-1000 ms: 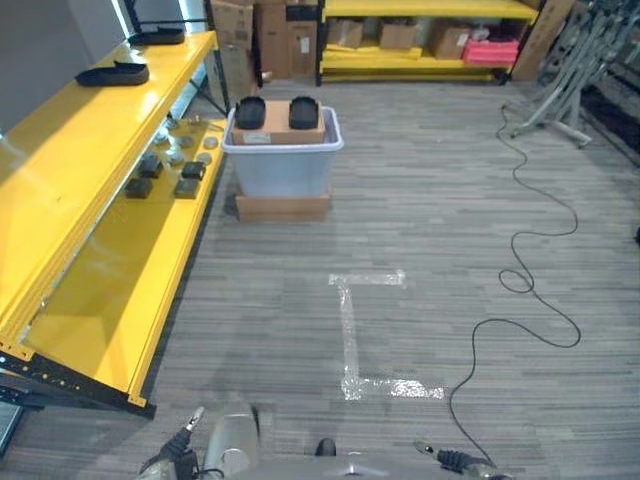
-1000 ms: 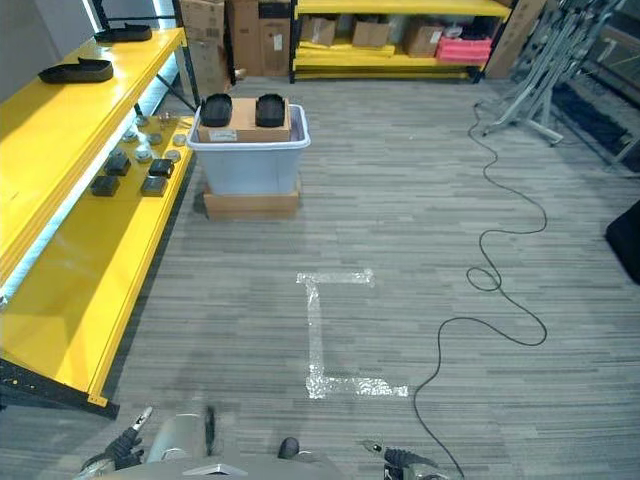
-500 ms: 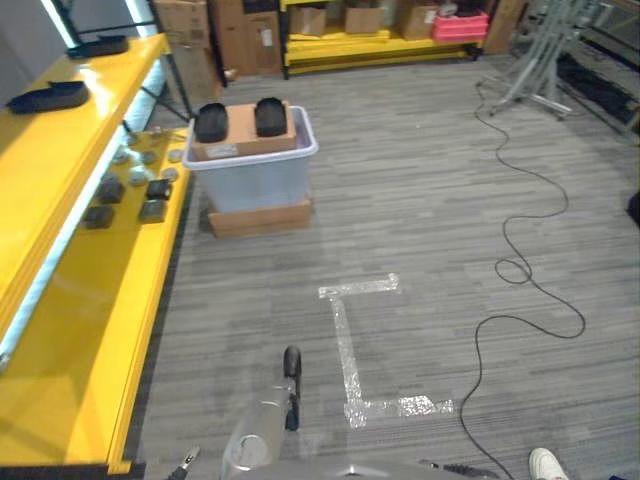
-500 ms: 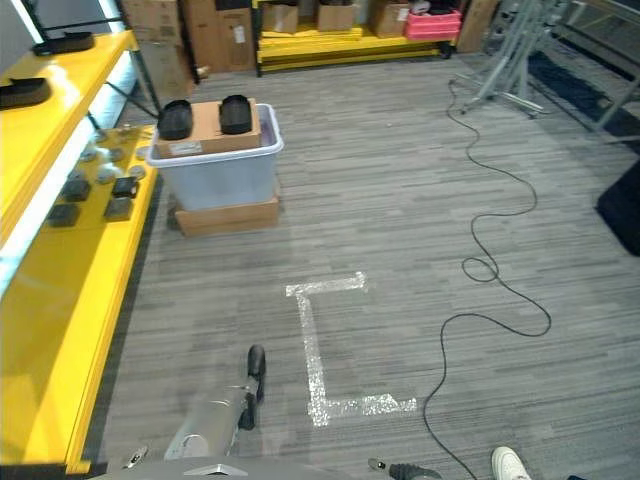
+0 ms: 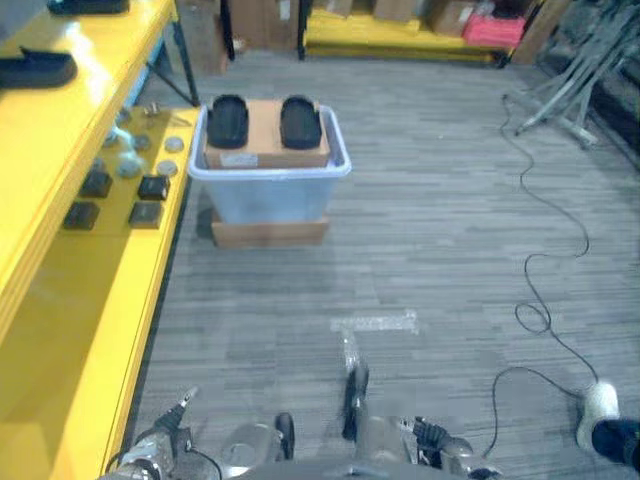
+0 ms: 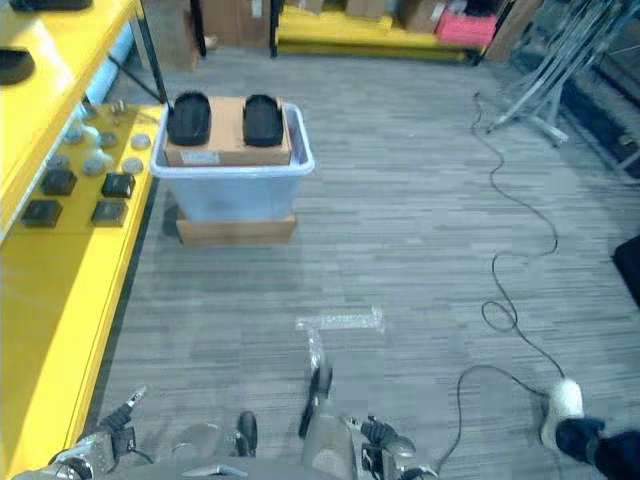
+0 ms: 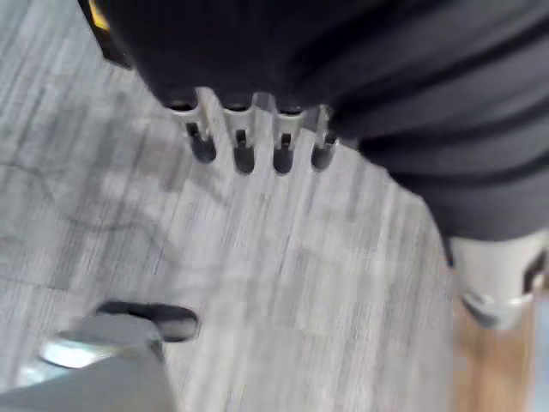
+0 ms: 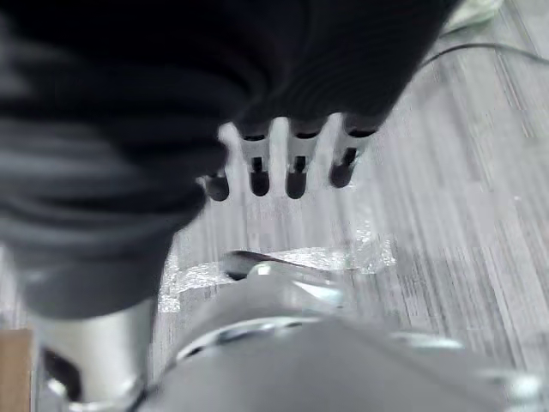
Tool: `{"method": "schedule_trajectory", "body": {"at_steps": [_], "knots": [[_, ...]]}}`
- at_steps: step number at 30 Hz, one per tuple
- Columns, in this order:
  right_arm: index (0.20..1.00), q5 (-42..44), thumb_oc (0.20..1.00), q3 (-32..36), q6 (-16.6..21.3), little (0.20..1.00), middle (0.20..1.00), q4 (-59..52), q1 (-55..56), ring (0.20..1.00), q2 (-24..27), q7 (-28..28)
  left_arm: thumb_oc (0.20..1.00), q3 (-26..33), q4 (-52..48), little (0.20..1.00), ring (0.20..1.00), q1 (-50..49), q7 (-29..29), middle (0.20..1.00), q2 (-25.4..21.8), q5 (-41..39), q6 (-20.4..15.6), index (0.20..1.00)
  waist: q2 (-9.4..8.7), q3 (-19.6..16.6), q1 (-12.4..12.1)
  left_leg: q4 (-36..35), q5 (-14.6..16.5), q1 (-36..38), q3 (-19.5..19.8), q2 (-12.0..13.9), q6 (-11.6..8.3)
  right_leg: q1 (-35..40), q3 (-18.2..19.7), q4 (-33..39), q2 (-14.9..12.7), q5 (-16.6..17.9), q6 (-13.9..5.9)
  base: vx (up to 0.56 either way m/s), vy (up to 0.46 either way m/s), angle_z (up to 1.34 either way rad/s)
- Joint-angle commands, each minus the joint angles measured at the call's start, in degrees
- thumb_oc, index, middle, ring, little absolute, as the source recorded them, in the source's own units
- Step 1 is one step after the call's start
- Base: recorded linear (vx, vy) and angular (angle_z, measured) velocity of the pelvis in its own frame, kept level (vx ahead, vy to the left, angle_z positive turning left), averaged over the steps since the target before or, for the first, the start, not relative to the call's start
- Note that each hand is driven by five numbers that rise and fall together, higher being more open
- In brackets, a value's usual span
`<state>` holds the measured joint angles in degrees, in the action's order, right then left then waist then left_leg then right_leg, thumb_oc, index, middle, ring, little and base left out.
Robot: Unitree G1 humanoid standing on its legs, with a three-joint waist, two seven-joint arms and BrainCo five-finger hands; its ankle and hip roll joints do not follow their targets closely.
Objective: Move parts from the plastic box to the shelf.
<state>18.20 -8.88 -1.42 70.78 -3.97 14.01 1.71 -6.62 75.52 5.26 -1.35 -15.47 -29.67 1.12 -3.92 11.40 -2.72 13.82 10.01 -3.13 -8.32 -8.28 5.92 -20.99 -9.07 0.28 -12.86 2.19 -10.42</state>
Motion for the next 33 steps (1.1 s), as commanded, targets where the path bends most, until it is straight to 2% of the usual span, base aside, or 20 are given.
{"method": "schedule_trajectory", "body": {"at_steps": [1,5,8,11,12,14,15,16,17,19,21,22,23,24,25,27,30,33], "knots": [[1.0,-0.17,1.0,1.32,0.6,1.0,1.0,1.64,2.95,1.0,1.77,0.06,1.0,0.04,-1.39,1.0,1.0,-3.41,0.87,1.0,0.36,1.05,-1.08,1.0,1.79,-0.05,1.03,-4.2,-1.55,1.97,7.74,1.1,-0.64,2.73,1.5,4.72,1.63,10.35,-0.93,0.51,-0.177,0.46],[1.0,-1.51,1.0,2.88,1.33,1.0,1.0,1.66,4.39,1.0,0.89,0.06,1.0,0.65,-1.28,1.0,1.0,-5.75,2.11,1.0,0.44,3.67,-2.88,1.0,1.03,0.36,1.3,-0.16,2.57,3.52,8.59,1.85,-0.7,3.52,2.39,4.72,0.03,10.62,-1.36,0.5,-0.217,0.58],[1.0,-1.98,1.0,2.91,1.46,1.0,1.0,2.56,3.98,1.0,0.74,0.47,1.0,0.96,-1.04,1.0,1.0,-6.27,1.95,1.0,0.68,3.72,-3.59,1.0,0.09,-0.28,1.38,2.31,4.74,4.02,9.01,2.77,-1.03,7.67,3.74,4.72,0.27,10.11,-1.46,0.56,-0.318,0.4],[1.0,-0.63,1.0,2.52,0.19,1.0,1.0,3.97,2.75,1.0,1.39,1.5,1.0,1.5,-1.06,1.0,1.0,-6.12,2.28,1.0,1.09,4.41,-3.17,1.0,-0.19,-1.68,1.42,2.88,5.82,7.21,9.63,5.91,-3.14,11.04,4.44,1.04,1.81,7.58,-0.06,0.54,-0.265,0.62],[1.0,-0.18,1.0,2.27,0.02,1.0,1.0,4.22,2.4,1.0,1.79,1.5,1.0,1.8,-1.03,1.0,1.0,-6.17,2.67,1.0,1.38,4.88,-3.61,1.0,-0.2,-2.27,1.42,3.07,4.96,8.55,9.19,7.82,-4.28,11.78,4.11,-0.59,2.46,6.88,0.86,0.57,-0.28,0.54],[1.0,-0.28,1.0,1.64,-1.12,1.0,1.0,3.96,1.95,1.0,2.96,1.65,1.0,1.93,-1.32,1.0,1.0,-6.19,2.97,1.0,1.52,3.38,-3.87,1.0,0.18,-3.58,1.93,4.63,0.89,9.92,7.75,11.62,-6.19,12.87,3.51,-2.16,4.47,5.65,2.85,0.55,-0.322,0.12],[1.0,-0.15,1.0,0.91,-2.37,1.0,1.0,4.15,1.75,1.0,4.22,2.35,1.0,2.45,-1.55,1.0,1.0,-5.74,2.87,1.0,1.54,1.91,-3.73,1.0,0.08,-4.31,2.27,15.39,-5.92,6.27,6.93,14.96,-7.95,14.11,2.95,-1.96,6.6,4.39,5.55,0.43,-0.331,-0.18],[1.0,-0.13,1.0,0.79,-2.67,1.0,1.0,4.25,1.74,1.0,4.53,2.49,1.0,2.47,-1.63,1.0,1.0,-5.61,2.78,1.0,1.57,1.43,-3.67,1.0,-0.02,-4.32,2.21,17.89,-7.1,4.92,7.0,15.33,-8.14,14.45,2.82,-1.79,6.96,4.09,6.1,0.44,-0.432,-0.04],[1.0,-0.63,1.0,0.85,-3.19,1.0,1.0,4.32,2.01,1.0,5.26,2.62,1.0,2.72,-1.89,1.0,1.0,-4.83,2.52,1.0,1.8,1.25,-3.21,1.0,-0.74,-3.73,1.87,28.18,-9.81,-1.13,7.06,15.79,-8.17,16.06,2.04,-1.09,7.73,3.6,7.8,0.24,-0.266,0.16],[1.0,-0.39,1.0,1.19,-2.69,1.0,1.0,4.46,2.34,1.0,6.07,2.32,1.0,2.61,-2.26,1.0,1.0,-3.7,2.12,1.0,2.05,0.59,-2.88,1.0,-0.64,-1.91,0.95,32.9,-9.4,-9.8,7.03,13.88,-7.02,18.32,1.11,-0.36,8.81,2.89,8.55,0.17,-0.19,0.22],[1.0,-0.08,1.0,1.64,-2.17,1.0,1.0,4.77,2.29,1.0,6.28,1.5,1.0,2.7,-2.16,1.0,1.0,-2.98,1.66,1.0,2.08,-0.95,-3.24,1.0,-0.64,-0.88,0.48,29.57,-9.17,-12.48,5.26,12.37,-6.65,19.94,0.36,0.11,9.14,1.97,8.53,0.14,-0.055,0.0],[1.0,-0.85,1.0,1.71,-1.89,1.0,1.0,4.65,2.19,1.0,6.16,1.28,1.0,3.09,-2.04,1.0,1.0,-2.52,1.41,1.0,1.89,-2.32,-3.18,1.0,-0.3,0.08,-0.05,22.84,-8.95,-12.11,2.94,11.9,-6.67,21.54,-0.34,0.37,9.51,1.4,8.13,0.32,0.056,-0.24],[1.0,-2.46,1.0,1.42,-1.61,1.0,1.0,4.43,2.25,1.0,5.98,0.84,1.0,3.6,-1.91,1.0,1.0,-2.3,0.91,1.0,1.58,-2.64,-2.86,1.0,0.33,0.14,-0.61,8.21,-12.11,-11.84,0.39,10.9,-7.61,22.7,-1.07,0.7,9.74,1.43,7.24,0.33,0.084,-0.26],[1.0,-2.46,1.0,1.38,-1.58,1.0,1.0,4.37,2.29,1.0,5.95,0.8,1.0,3.7,-1.89,1.0,1.0,-2.32,0.78,1.0,1.6,-2.64,-2.73,1.0,0.58,0.05,-0.75,5.65,-12.93,-12.06,0.15,10.78,-7.91,22.86,-1.1,0.77,9.9,1.41,7.08,0.5,0.215,-0.35],[1.0,-2.19,1.0,1.05,-1.31,1.0,1.0,3.51,2.9,1.0,5.68,0.86,1.0,3.95,-1.42,1.0,1.0,-2.82,0.16,1.0,1.74,-2.68,-2.57,1.0,2.15,-0.21,-1.73,-7.35,-19.34,-13.27,0.28,12.11,-9.76,24.86,-0.76,0.94,10.83,0.61,6.63,0.38,0.19,-0.27],[1.0,-2.42,1.0,0.73,-0.96,1.0,1.0,2.72,3.41,1.0,5.78,0.35,1.0,4.78,-0.83,1.0,1.0,-3.19,0.09,1.0,1.68,-2.25,-2.6,1.0,2.82,-0.3,-2.18,-11.17,-21.22,-14.32,0.55,13.0,-10.22,26.01,-0.37,0.14,11.12,-0.63,6.76,0.35,0.186,-0.28],[1.0,-4.08,1.0,-0.67,-0.4,1.0,1.0,1.66,3.17,1.0,5.72,0.83,1.0,6.21,-0.49,1.0,1.0,-3.63,-0.5,1.0,1.48,-2.42,-3.2,1.0,3.01,-0.51,-2.47,-10.05,-21.0,-14.79,0.02,14.09,-9.88,26.45,-0.2,-1.15,10.39,-2.41,6.99,0.22,0.147,-0.45],[1.0,-3.5,1.0,-1.29,0.25,1.0,1.0,1.59,3.03,1.0,5.48,0.62,1.0,6.08,-1.36,1.0,1.0,-3.62,-0.59,1.0,1.32,-2.59,-3.33,1.0,3.13,-0.67,-2.86,-7.72,-19.23,-13.78,-0.58,13.55,-9.2,27.33,-0.84,-2.27,9.06,-4.0,6.71,0.14,0.132,-0.49]]}}
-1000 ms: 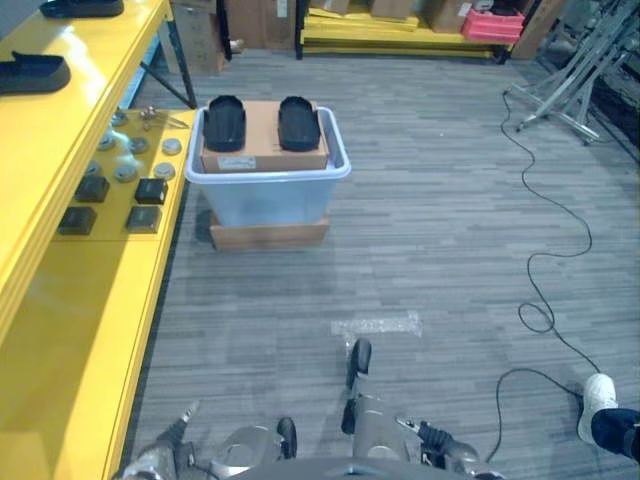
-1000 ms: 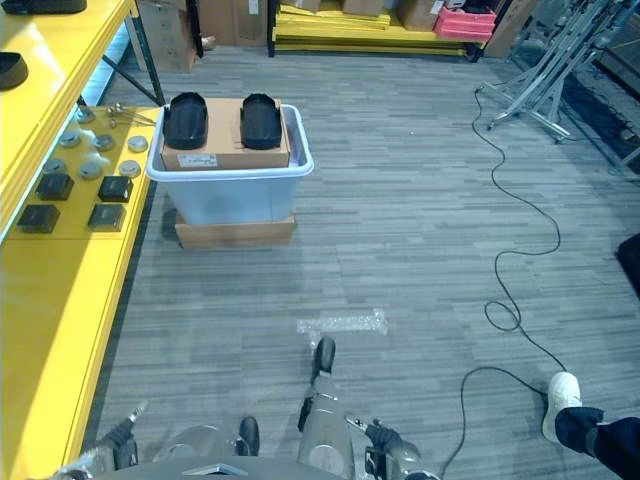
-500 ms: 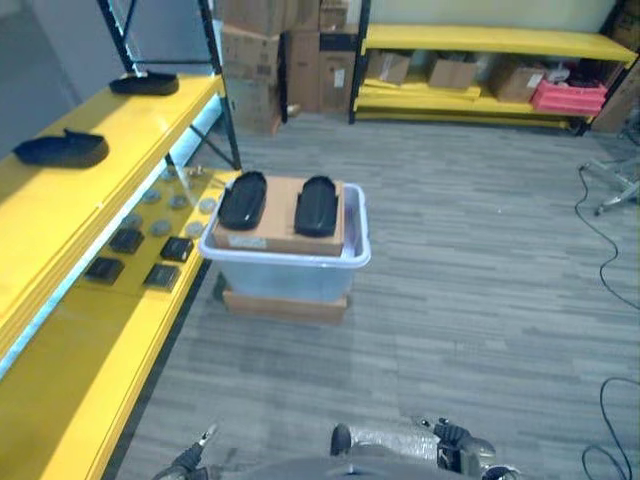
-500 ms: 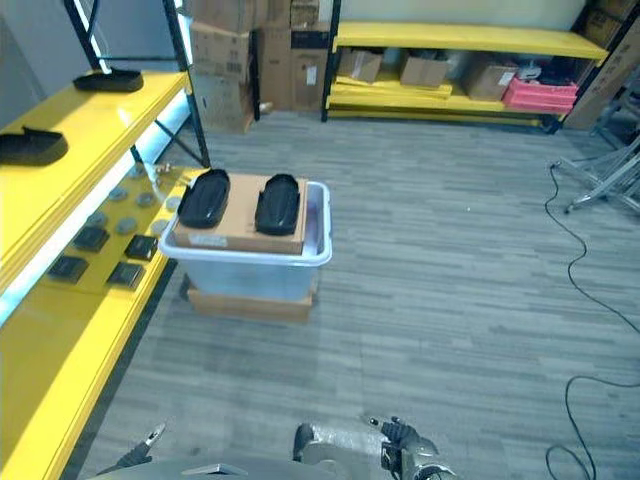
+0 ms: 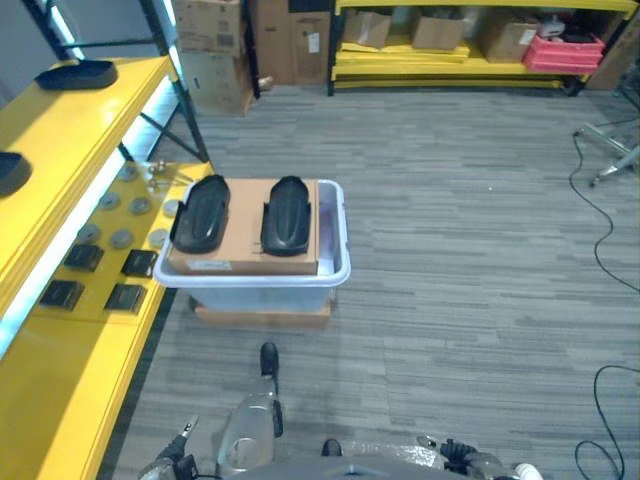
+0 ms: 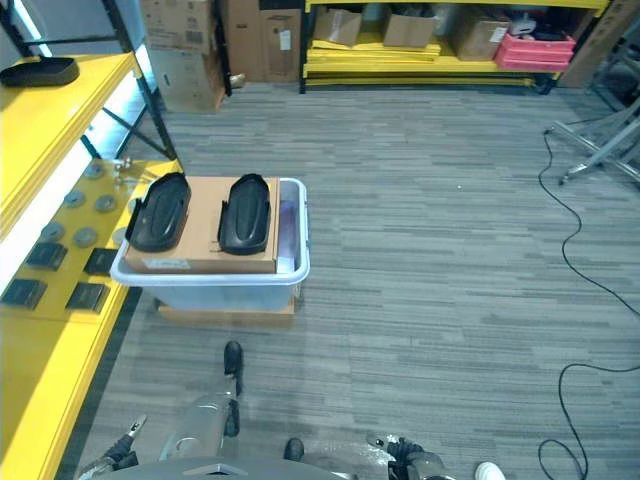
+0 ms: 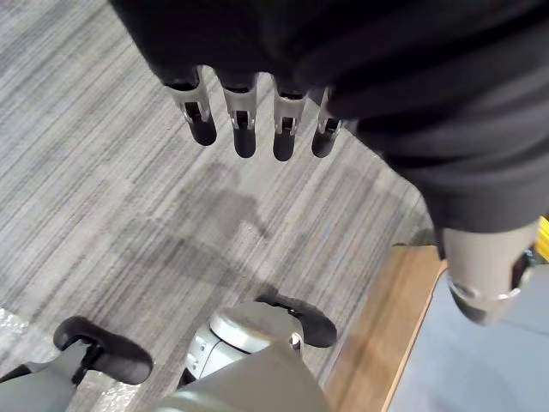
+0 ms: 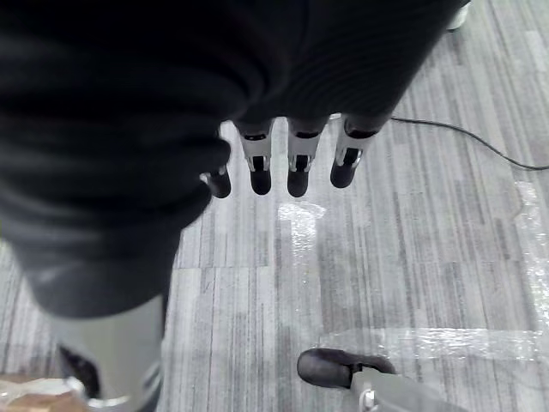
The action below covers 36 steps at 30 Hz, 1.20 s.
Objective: Move parts from the plastic box to the shelf.
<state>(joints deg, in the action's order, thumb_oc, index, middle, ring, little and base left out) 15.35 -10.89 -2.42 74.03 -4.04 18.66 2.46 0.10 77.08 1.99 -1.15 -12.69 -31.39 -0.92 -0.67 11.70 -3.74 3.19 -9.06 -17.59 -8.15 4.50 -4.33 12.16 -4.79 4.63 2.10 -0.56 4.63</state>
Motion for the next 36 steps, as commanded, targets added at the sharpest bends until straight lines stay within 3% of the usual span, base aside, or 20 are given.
{"method": "schedule_trajectory", "body": {"at_steps": [1,4,6,9,10,11,12,14,19,22,25,28,31,34,35,36], "knots": [[1.0,-0.45,1.0,0.73,1.62,1.0,1.0,-1.57,3.06,1.0,0.64,-0.17,1.0,-0.79,-3.01,1.0,1.0,-0.3,-0.67,1.0,-1.43,-0.9,-1.45,1.0,-0.02,-1.16,-2.02,3.07,0.08,0.7,-0.59,0.58,1.19,-5.81,-5.17,-6.71,-6.06,-1.36,-8.36,0.15,0.161,-0.36],[1.0,3.08,1.0,0.75,3.36,1.0,1.0,-2.1,3.05,1.0,-0.62,0.91,1.0,-2.1,-3.76,1.0,1.0,0.07,-0.38,1.0,-1.51,0.62,-1.53,1.0,-0.06,-2.0,-3.27,3.13,2.92,1.99,0.17,-2.4,2.95,-4.0,-5.96,-7.77,-7.5,-3.61,-9.36,0.13,0.16,-0.07],[1.0,4.02,1.0,0.48,4.03,1.0,1.0,-2.82,2.59,1.0,-1.46,1.52,1.0,-3.22,-4.21,1.0,1.0,0.59,-0.36,1.0,-1.66,2.14,-1.04,1.0,0.22,-2.73,-3.75,1.66,3.88,3.63,1.33,-4.41,4.52,-5.77,-6.32,-12.85,-8.24,-4.91,-10.23,0.09,0.169,0.21],[1.0,3.28,1.0,-0.22,4.93,1.0,1.0,-4.06,1.62,1.0,-1.98,1.91,1.0,-4.51,-4.34,1.0,1.0,0.68,0.14,1.0,-1.59,1.72,-1.25,1.0,1.98,-2.24,-2.68,-0.45,5.5,7.8,2.03,-4.99,6.79,-16.58,-6.01,-27.0,-10.59,0.0,-12.39,0.04,0.162,0.0],[1.0,3.09,1.0,-0.46,4.79,1.0,1.0,-4.69,0.96,1.0,-1.96,1.86,1.0,-5.03,-4.54,1.0,1.0,0.77,0.13,1.0,-1.7,0.29,-1.41,1.0,2.34,-1.77,-2.42,-0.79,5.85,8.87,1.88,-4.86,6.73,-19.32,-6.28,-26.92,-11.94,1.51,-12.43,-0.04,-0.015,0.08],[1.0,2.86,1.0,-0.86,5.1,1.0,1.0,-5.25,0.03,1.0,-1.77,1.3,1.0,-5.62,-4.93,1.0,1.0,1.23,0.2,1.0,-1.99,-1.6,-1.52,1.0,2.53,-1.04,-2.31,-1.15,6.01,9.78,1.89,-4.52,5.82,-20.18,-7.55,-21.52,-13.0,2.05,-12.33,-0.07,-0.139,0.0],[1.0,2.64,1.0,-0.82,5.64,1.0,1.0,-5.35,-0.49,1.0,-2.11,0.86,1.0,-5.87,-5.05,1.0,1.0,2.13,0.36,1.0,-2.85,-2.73,-1.25,1.0,1.76,-0.2,-2.33,-0.2,7.5,9.92,2.25,-4.91,5.67,-21.51,-6.97,-18.82,-14.62,5.52,-12.6,-0.07,-0.243,-0.1],[1.0,3.44,1.0,-1.65,5.91,1.0,1.0,-5.97,-1.22,1.0,-2.34,1.47,1.0,-6.01,-5.74,1.0,1.0,3.04,-0.54,1.0,-3.31,-4.01,-0.78,1.0,1.38,0.55,-1.96,0.08,7.3,9.6,2.9,-3.89,5.43,-20.39,-6.52,-13.93,-12.51,3.9,-12.95,-0.06,-0.268,-0.02],[1.0,4.83,1.0,-1.08,6.35,1.0,1.0,-5.4,-0.75,1.0,-2.25,3.23,1.0,-6.26,-4.58,1.0,1.0,3.11,-0.47,1.0,-1.39,-1.59,-1.36,1.0,-0.39,-1.16,-2.76,-3.3,5.66,10.91,1.82,-2.64,4.26,-15.94,-8.91,-7.0,-11.89,4.81,-13.08,0.07,-0.14,0.27],[1.0,12.57,1.0,2.18,8.78,1.0,1.0,-5.57,0.4,1.0,-1.48,6.55,1.0,-6.6,-4.47,1.0,1.0,1.31,-0.36,1.0,-1.11,1.0,-1.64,1.0,-0.88,-2.43,-3.32,-4.83,5.25,12.16,1.45,-1.67,3.8,-13.51,-10.31,-5.88,-11.65,4.36,-12.94,0.12,-0.089,-0.05],[1.0,20.78,1.0,6.23,11.56,1.0,1.0,-9.8,0.53,1.0,-1.15,14.13,1.0,-6.34,-4.77,1.0,1.0,-0.5,-0.68,1.0,-1.41,2.22,-1.82,1.0,-0.89,-3.13,-3.57,-5.66,5.08,13.4,0.82,-0.73,3.32,-11.91,-11.51,-4.95,-11.61,4.27,-13.0,0.07,-0.062,0.16],[1.0,26.88,1.0,11.83,17.92,1.0,1.0,-17.47,-0.27,1.0,0.79,21.42,1.0,-5.8,-5.23,1.0,1.0,-2.84,0.32,1.0,-2.07,3.51,-3.13,1.0,-0.85,-3.48,-3.81,-5.88,5.1,14.04,0.7,-0.13,3.02,-11.12,-11.96,-4.15,-11.57,4.37,-12.96,0.04,-0.04,-0.04],[1.0,22.84,1.0,17.74,24.59,1.0,1.0,-27.74,-1.51,1.0,5.12,30.3,1.0,-4.77,-5.61,1.0,1.0,-4.98,0.87,1.0,-2.6,3.36,-3.83,1.0,-0.7,-3.72,-3.83,-6.21,5.31,14.73,0.53,0.14,2.78,-10.48,-12.22,-3.99,-11.59,4.01,-13.11,0.05,0.0,0.03],[1.0,11.16,1.0,23.71,24.97,1.0,1.0,-45.64,-1.81,1.0,9.82,40.62,1.0,-2.92,-6.3,1.0,1.0,-6.45,1.54,1.0,-2.64,3.57,-3.94,1.0,-0.46,-3.99,-3.29,-6.51,5.21,14.43,0.36,0.01,2.89,-10.7,-12.46,-4.27,-11.77,3.47,-13.22,0.08,0.066,0.02],[1.0,2.56,1.0,27.25,20.42,1.0,1.0,-62.82,-1.78,1.0,12.43,45.54,1.0,-0.57,-7.66,1.0,1.0,-7.25,1.71,1.0,-1.93,4.08,-3.09,1.0,-0.06,-3.79,-2.89,-6.99,5.22,14.45,0.14,-0.14,2.79,-10.38,-12.65,-4.26,-12.02,2.78,-13.4,0.14,0.2,0.02],[1.0,-0.37,1.0,29.2,16.16,1.0,1.0,-72.88,-2.7,1.0,14.33,43.8,1.0,1.57,-8.42,1.0,1.0,-7.94,1.27,1.0,-0.5,5.4,-2.67,1.0,0.28,-3.69,-3.21,-7.04,4.83,13.39,0.25,-0.34,2.64,-10.3,-13.08,-4.08,-12.16,2.42,-13.36,0.15,0.206,0.02]]}}
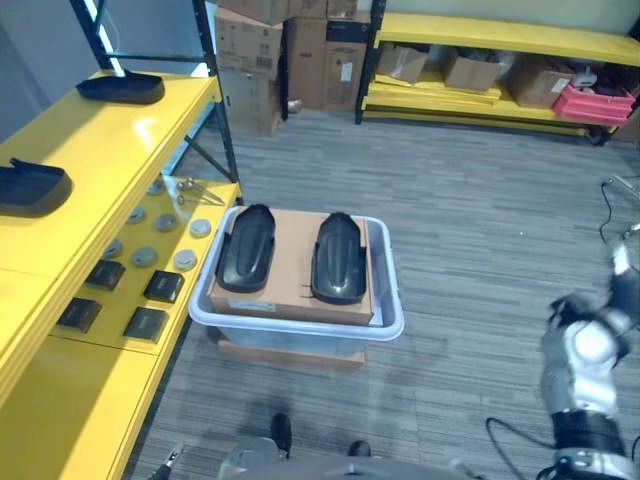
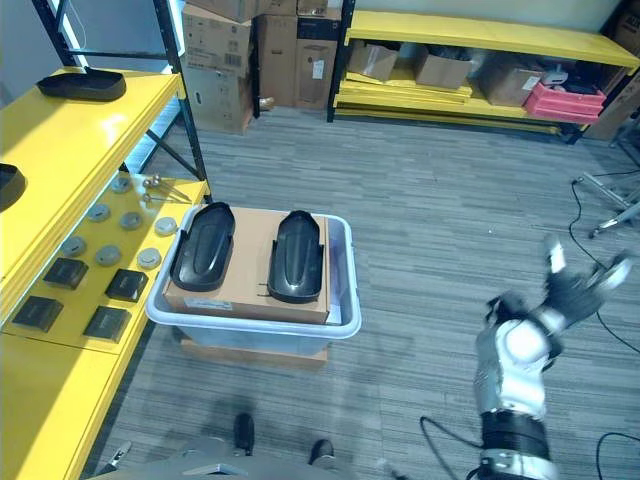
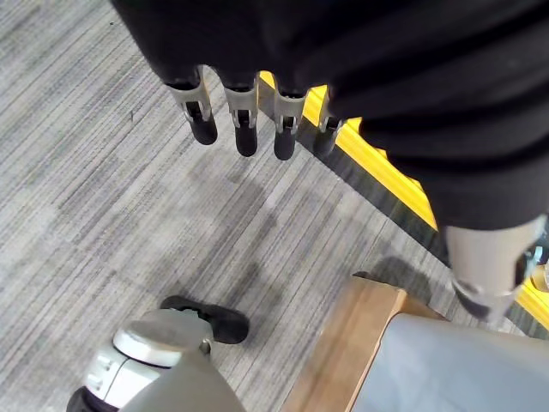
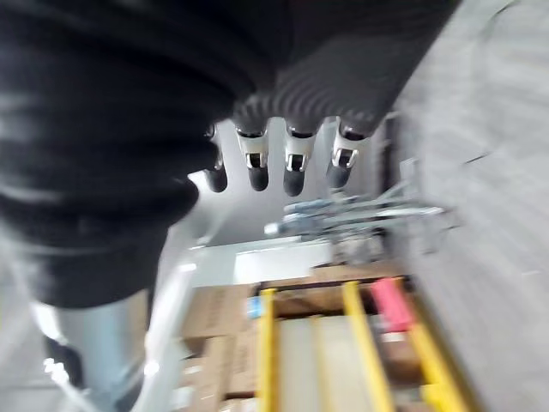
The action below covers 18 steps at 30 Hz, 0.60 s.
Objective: Move parts from the plastic box to the shelf.
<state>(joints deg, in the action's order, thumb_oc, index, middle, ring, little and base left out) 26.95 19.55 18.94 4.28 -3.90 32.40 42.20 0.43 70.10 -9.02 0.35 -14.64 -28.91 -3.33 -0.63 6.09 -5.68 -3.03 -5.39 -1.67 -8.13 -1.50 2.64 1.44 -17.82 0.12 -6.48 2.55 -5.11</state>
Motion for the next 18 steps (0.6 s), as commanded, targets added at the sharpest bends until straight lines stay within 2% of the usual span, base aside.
{"method": "schedule_trajectory", "body": {"at_steps": [1,2,4,6,7,9,12,14,17,18], "knots": [[1.0,-12.1,1.0,-1.1,-6.95,1.0,1.0,-4.33,-3.47,1.0,1.11,2.43,1.0,1.58,-1.56,1.0,1.0,3.0,-0.27,1.0,1.86,3.42,-0.13,1.0,0.33,2.05,-1.58,-0.66,1.11,-2.99,0.38,5.59,-4.39,0.41,-0.27,0.4,-3.67,-0.84,-3.61,0.09,0.158,-0.06],[1.0,-9.99,1.0,-2.78,-10.07,1.0,1.0,-3.41,-5.51,1.0,2.06,-0.51,1.0,1.35,-1.39,1.0,1.0,2.94,-0.34,1.0,2.53,3.65,-0.53,1.0,0.26,2.53,-2.67,-0.07,0.81,-4.42,0.89,5.52,-4.59,0.32,-0.9,0.21,-3.8,-1.16,-3.42,0.02,0.07,-0.1],[1.0,-5.83,1.0,-5.71,-12.64,1.0,1.0,-0.67,-7.96,1.0,2.26,-3.23,1.0,0.79,-1.2,1.0,1.0,2.91,0.31,1.0,2.78,3.14,-1.29,1.0,0.21,3.3,-3.78,0.78,0.5,-6.12,1.67,5.33,-4.74,0.03,-1.67,-0.08,-3.95,-1.45,-3.16,-0.02,0.042,-0.1],[1.0,-4.19,1.0,-8.91,-14.41,1.0,1.0,2.3,-10.54,1.0,1.39,-3.34,1.0,-0.23,-1.55,1.0,1.0,3.09,1.29,1.0,2.6,2.82,-1.83,1.0,0.26,4.39,-5.03,1.67,0.33,-7.74,2.31,5.17,-4.73,-0.38,-2.48,-0.63,-4.18,-1.82,-2.91,-0.12,0.036,0.19],[1.0,-3.6,1.0,-12.45,-14.77,1.0,1.0,8.23,-14.69,1.0,0.76,-2.55,1.0,-2.13,-1.59,1.0,1.0,4.26,2.58,1.0,2.0,2.03,-2.2,1.0,0.5,6.14,-6.63,3.31,0.32,-10.23,3.28,4.73,-4.66,-1.28,-3.37,-1.67,-4.61,-2.35,-2.6,-0.21,0.039,0.38],[1.0,-3.64,1.0,-14.81,-13.71,1.0,1.0,13.93,-17.94,1.0,0.33,-1.37,1.0,-3.8,-1.1,1.0,1.0,5.17,3.41,1.0,1.53,1.35,-2.76,1.0,0.77,7.24,-7.65,4.36,0.13,-11.81,4.05,4.5,-4.71,-1.96,-4.14,-2.45,-4.88,-2.6,-2.41,-0.14,0.033,0.31],[1.0,-0.84,1.0,-19.05,-7.85,1.0,1.0,30.55,-25.9,1.0,0.24,0.49,1.0,-7.99,0.3,1.0,1.0,7.21,5.35,1.0,0.06,-0.63,-3.64,1.0,1.98,9.77,-10.77,6.42,-0.23,-15.31,6.42,3.17,-4.66,-3.13,-6.01,-3.57,-5.62,-3.13,-2.09,-0.08,0.062,0.49],[1.0,-1.73,1.0,-20.17,-7.15,1.0,1.0,35.22,-28.93,1.0,1.42,0.81,1.0,-9.26,0.31,1.0,1.0,7.89,6.18,1.0,-0.61,-1.22,-3.49,1.0,2.51,10.63,-11.88,6.95,-0.55,-16.88,7.45,2.54,-4.69,-4.01,-6.75,-3.93,-5.91,-3.24,-2.03,-0.06,0.044,0.28],[1.0,-1.72,1.0,-21.58,-8.01,1.0,1.0,37.27,-31.55,1.0,2.22,1.39,1.0,-10.11,0.32,1.0,1.0,8.38,6.64,1.0,-0.93,-2.06,-3.63,1.0,2.79,11.47,-12.52,7.32,-0.75,-18.18,8.18,2.13,-4.6,-5.02,-7.12,-4.3,-6.2,-3.3,-1.99,-0.03,0.024,0.26],[1.0,-1.22,1.0,-22.71,-8.25,1.0,1.0,38.95,-33.16,1.0,2.84,1.55,1.0,-10.51,0.37,1.0,1.0,8.54,7.21,1.0,-1.29,-2.63,-3.82,1.0,2.56,12.02,-13.02,7.41,0.31,-18.46,8.83,1.84,-4.96,-5.36,-6.6,-4.66,-6.19,-4.39,-2.27,0.01,-0.007,0.2]]}}
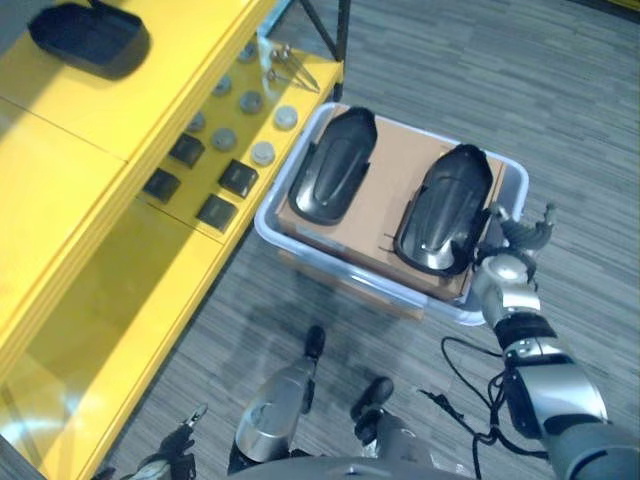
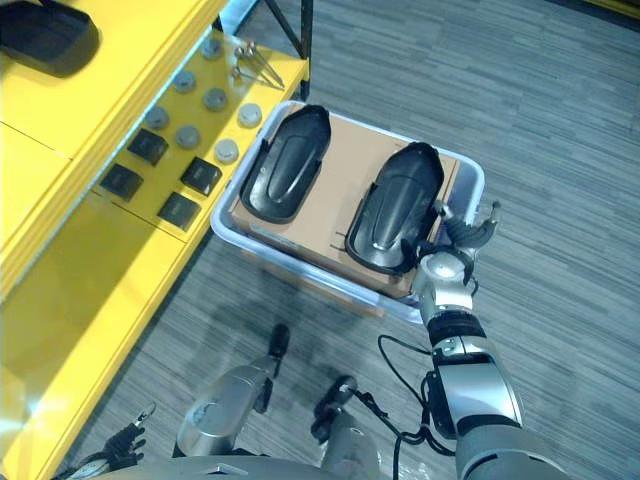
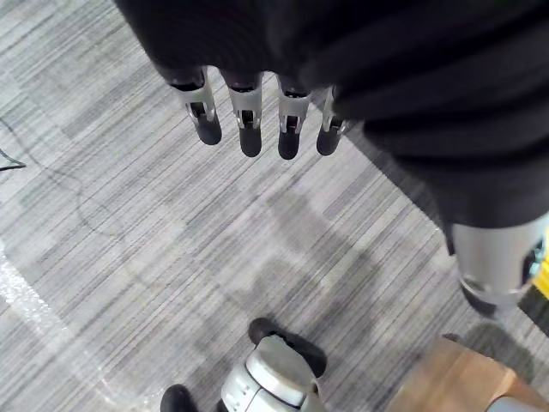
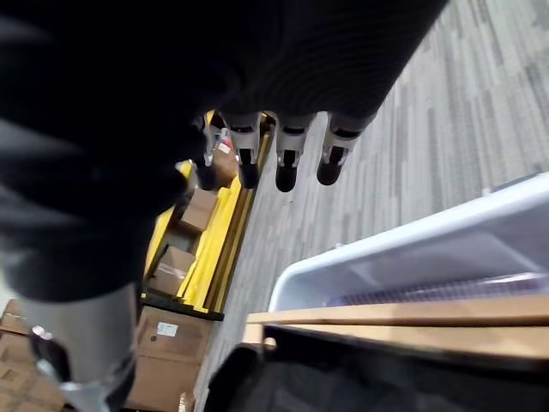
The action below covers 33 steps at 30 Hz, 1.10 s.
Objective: Move parts from the plastic box to the shelf.
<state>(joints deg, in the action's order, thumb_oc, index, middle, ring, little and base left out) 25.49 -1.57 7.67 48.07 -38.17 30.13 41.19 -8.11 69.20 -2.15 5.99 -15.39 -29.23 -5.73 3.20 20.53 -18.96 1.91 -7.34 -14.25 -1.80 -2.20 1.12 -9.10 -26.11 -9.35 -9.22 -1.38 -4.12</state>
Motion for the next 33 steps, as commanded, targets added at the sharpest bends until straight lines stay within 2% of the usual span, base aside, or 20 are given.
{"method": "schedule_trajectory", "body": {"at_steps": [1,5,8,10,21,33], "knots": [[1.0,1.49,1.0,-2.27,3.15,1.0,1.0,-3.71,0.14,1.0,5.47,2.71,1.0,-2.16,1.31,1.0,1.0,1.83,1.89,1.0,-0.74,-2.49,-1.62,1.0,-1.35,-2.02,-0.06,2.57,2.26,-6.39,2.67,2.38,-3.43,4.72,1.6,4.67,-3.46,-0.55,-3.26,0.01,-0.018,0.1],[1.0,3.2,1.0,-2.84,2.04,1.0,1.0,-2.11,-1.23,1.0,6.19,2.69,1.0,-2.64,0.67,1.0,1.0,2.02,2.86,1.0,-1.24,-3.28,-1.85,1.0,-1.56,-1.11,-0.51,2.21,2.08,-7.47,3.26,1.8,-3.29,3.33,1.77,4.53,-3.45,-0.5,-3.45,-0.02,0.007,0.04],[1.0,2.31,1.0,-3.9,-2.78,1.0,1.0,-1.17,-0.86,1.0,6.02,2.06,1.0,-2.73,-0.24,1.0,1.0,2.06,3.53,1.0,-1.38,-4.53,-1.52,1.0,-1.69,-0.8,-0.57,1.37,2.02,-7.29,3.39,1.45,-3.1,2.75,2.01,4.67,-3.49,-0.44,-3.68,0.0,0.026,0.0],[1.0,2.84,1.0,-4.68,-3.75,1.0,1.0,1.27,-0.09,1.0,5.41,1.12,1.0,-2.94,-0.53,1.0,1.0,2.16,3.88,1.0,-1.16,-5.12,-1.87,1.0,-1.65,-0.61,-0.66,1.12,1.99,-7.5,3.34,1.31,-3.01,2.22,2.03,4.69,-3.68,-0.3,-3.79,0.0,0.02,0.0],[1.0,2.75,1.0,-7.57,-4.01,1.0,1.0,6.03,0.61,1.0,2.89,-3.14,1.0,-4.0,-2.43,1.0,1.0,3.25,3.91,1.0,-1.03,-7.45,-2.02,1.0,-0.68,1.5,-0.63,0.22,1.62,-8.52,3.08,0.76,-2.9,-0.58,2.38,4.09,-4.47,0.4,-4.36,-0.03,0.024,0.02],[1.0,1.86,1.0,-9.82,-4.41,1.0,1.0,5.29,-0.9,1.0,2.46,-3.65,1.0,-4.43,-2.92,1.0,1.0,3.45,4.25,1.0,-0.94,-8.86,-2.13,1.0,-0.31,2.14,-0.57,-0.71,1.49,-8.38,2.95,0.33,-2.82,-2.22,2.83,3.49,-4.93,0.71,-4.83,0.0,0.009,0.01]]}}
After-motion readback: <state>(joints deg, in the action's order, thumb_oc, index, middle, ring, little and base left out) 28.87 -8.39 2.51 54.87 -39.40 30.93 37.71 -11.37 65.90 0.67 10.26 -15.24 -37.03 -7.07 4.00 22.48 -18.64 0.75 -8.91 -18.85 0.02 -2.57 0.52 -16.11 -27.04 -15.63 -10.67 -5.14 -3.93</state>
